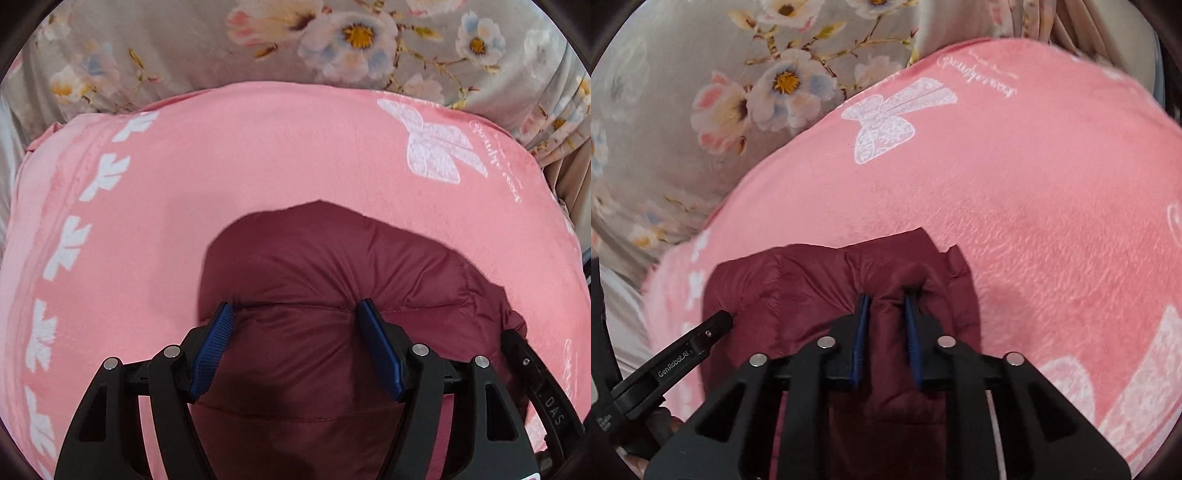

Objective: Fold large clothes

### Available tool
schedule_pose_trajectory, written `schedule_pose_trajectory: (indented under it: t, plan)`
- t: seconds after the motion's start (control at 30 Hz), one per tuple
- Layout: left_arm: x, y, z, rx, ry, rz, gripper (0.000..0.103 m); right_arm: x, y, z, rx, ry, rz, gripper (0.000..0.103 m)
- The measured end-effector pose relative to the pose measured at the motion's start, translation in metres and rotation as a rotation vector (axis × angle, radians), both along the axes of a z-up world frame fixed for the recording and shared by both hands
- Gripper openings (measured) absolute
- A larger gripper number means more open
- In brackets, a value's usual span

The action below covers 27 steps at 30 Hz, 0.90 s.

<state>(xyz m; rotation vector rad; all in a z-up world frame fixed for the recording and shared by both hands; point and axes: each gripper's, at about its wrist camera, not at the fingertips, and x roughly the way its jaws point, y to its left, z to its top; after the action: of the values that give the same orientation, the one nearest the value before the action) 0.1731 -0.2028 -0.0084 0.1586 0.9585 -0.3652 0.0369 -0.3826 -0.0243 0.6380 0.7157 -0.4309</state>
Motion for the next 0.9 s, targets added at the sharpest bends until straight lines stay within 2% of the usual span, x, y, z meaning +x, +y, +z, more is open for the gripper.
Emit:
schedule_pose_trajectory:
  t: [0.13, 0.43, 0.9]
  plan:
    - [-0.006, -0.009, -0.02, 0.016, -0.072, -0.005, 0.08, 0.0, -0.002, -0.024, -0.029, 0.009, 0.006, 0.013]
    - [-0.003, -0.016, -0.038, 0.029, -0.125, 0.019, 0.09, 0.012, 0.006, -0.035, -0.12, 0.015, 0.015, 0.012]
    - [-0.004, -0.022, -0.049, 0.058, -0.171, 0.03, 0.092, 0.016, 0.009, -0.039, -0.147, 0.013, 0.006, 0.012]
